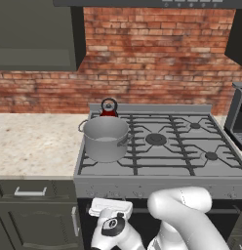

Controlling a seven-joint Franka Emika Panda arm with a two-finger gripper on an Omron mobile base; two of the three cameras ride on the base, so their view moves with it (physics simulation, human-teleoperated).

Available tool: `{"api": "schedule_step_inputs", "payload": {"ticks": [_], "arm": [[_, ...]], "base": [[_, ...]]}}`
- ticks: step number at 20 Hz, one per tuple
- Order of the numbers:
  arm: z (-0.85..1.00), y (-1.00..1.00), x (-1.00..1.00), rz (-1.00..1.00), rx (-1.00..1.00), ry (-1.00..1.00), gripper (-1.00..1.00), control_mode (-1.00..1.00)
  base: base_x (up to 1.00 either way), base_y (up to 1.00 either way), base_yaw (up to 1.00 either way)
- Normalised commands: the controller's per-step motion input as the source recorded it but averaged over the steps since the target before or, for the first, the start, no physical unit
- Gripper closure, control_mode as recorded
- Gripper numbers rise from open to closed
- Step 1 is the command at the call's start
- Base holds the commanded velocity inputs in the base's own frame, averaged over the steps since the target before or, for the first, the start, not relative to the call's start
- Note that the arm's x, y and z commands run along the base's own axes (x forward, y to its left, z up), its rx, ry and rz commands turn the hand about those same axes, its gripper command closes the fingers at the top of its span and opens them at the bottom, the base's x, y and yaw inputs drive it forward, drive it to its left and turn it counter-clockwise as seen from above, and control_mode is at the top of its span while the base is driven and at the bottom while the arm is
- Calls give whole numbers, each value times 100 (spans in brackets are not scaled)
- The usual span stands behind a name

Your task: Pick the kettle from the cabinet and place it on a stove burner. Then pick the pot from the counter and place it on another stove burner. Finally, turn both burners on.

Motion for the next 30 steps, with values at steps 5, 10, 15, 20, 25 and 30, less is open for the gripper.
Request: {"api": "schedule_step_inputs", "payload": {"ticks": [5, 10, 15, 20, 25, 30], "arm": [[6, -9, -3, 0, -1, -4, -100, -100], [2, -8, 0, 0, -1, -2, -100, -100], [0, -3, 1, 0, -1, 0, -100, -100], [-1, 0, 13, 0, 0, 0, -100, -100], [-4, 0, 7, 0, 0, 0, -100, -100], [-10, 0, 5, 0, 0, 0, 100, -100]], "base": [[0, 0, 0], [0, 0, 0], [0, 0, 0], [0, 0, 0], [0, 0, 0], [0, 0, 0]]}}
